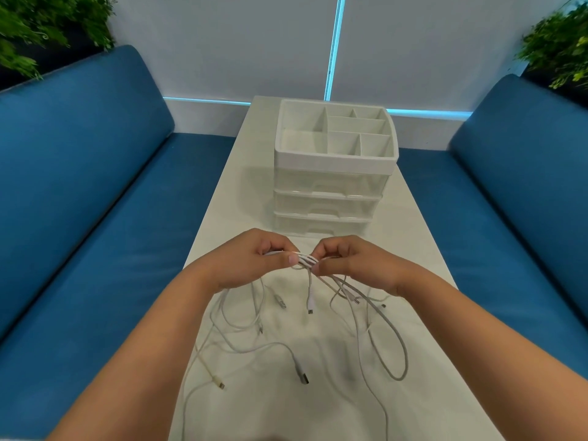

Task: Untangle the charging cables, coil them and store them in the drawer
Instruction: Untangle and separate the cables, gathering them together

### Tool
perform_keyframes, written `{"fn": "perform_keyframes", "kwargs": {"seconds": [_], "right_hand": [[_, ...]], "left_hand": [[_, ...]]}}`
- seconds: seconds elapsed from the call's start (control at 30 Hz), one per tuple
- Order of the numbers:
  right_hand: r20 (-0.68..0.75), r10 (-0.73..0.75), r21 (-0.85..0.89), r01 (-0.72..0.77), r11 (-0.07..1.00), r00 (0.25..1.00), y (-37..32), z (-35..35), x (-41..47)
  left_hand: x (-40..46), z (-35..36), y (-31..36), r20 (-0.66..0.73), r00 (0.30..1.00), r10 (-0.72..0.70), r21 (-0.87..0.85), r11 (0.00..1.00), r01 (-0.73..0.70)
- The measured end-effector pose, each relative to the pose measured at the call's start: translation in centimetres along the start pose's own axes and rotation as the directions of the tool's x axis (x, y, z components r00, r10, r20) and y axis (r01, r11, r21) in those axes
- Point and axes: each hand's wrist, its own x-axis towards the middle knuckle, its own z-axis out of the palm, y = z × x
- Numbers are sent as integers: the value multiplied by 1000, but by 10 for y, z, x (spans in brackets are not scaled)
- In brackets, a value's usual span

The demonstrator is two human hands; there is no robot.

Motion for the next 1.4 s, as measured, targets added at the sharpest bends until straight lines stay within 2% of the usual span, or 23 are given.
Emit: {"fn": "perform_keyframes", "kwargs": {"seconds": [0.1, 0.23, 0.33, 0.4, 0.57, 0.73, 0.8, 0.87, 0.9, 0.97, 1.0, 1.07, 1.13, 1.17, 1.27, 1.33, 1.4], "right_hand": [[-24, 78, -33, -79, 996, 997, -4, 2, -1], [56, 171, -98, -165, 981, 984, -5, 4, -2], [72, 197, -69, -193, 979, 978, 0, -1, -3], [49, 159, -65, -156, 986, 986, 3, -4, -4], [-114, -3, -218, -22, 976, 993, 11, 0, 5], [-148, -138, -114, 122, 986, 979, 15, 2, 2], [-146, -136, -177, 109, 978, 980, 13, -1, -1], [-73, -135, -353, 101, 930, 988, 9, -4, -4], [-37, -136, -489, 101, 866, 990, 6, -5, -6], [-9, -174, -734, 111, 669, 985, 0, -5, -7], [-2, -203, -796, 121, 593, 979, -2, -6, -7], [10, -237, -827, 141, 544, 972, -5, -8, -7], [8, -206, -786, 133, 604, 979, -5, -11, -7], [-6, -181, -718, 122, 686, 983, -4, -12, -6], [-31, -95, -383, 76, 921, 995, 2, -7, -3], [-7, -43, -160, 42, 986, 999, 5, -2, 1], [5, -36, -19, 36, 999, 999, 6, 1, 2]], "left_hand": [[-1, 2, -2, 3, 1000, 6, -2, 1000, -6], [-1, 4, -1, -9, 1000, 7, 2, 1000, -7], [0, 5, -2, -20, 1000, 16, -18, 1000, -17], [1, 4, -2, -30, 999, 18, -29, 999, -19], [4, 4, 1, -41, 999, 29, -47, 998, -31], [3, 0, -2, -48, 999, 24, -43, 999, -26], [2, -2, -4, -39, 999, 16, -23, 1000, -17], [2, -3, -5, -31, 1000, -1, -4, 1000, 1], [2, -3, -5, -26, 1000, -11, 6, 1000, 12], [2, -3, -5, -18, 1000, -25, 27, 999, 25], [3, -3, -4, -18, 1000, -24, 37, 999, 25], [4, -3, -3, -26, 1000, -17, 50, 999, 18], [4, -3, -3, -37, 999, -6, 42, 999, 8], [4, -4, -3, -44, 999, -1, 31, 1000, 2], [4, -6, -2, -58, 998, 22, 7, 1000, -21], [6, -6, 0, -58, 997, 40, 5, 999, -40], [6, -7, 2, -60, 997, 52, 0, 999, -52]]}}
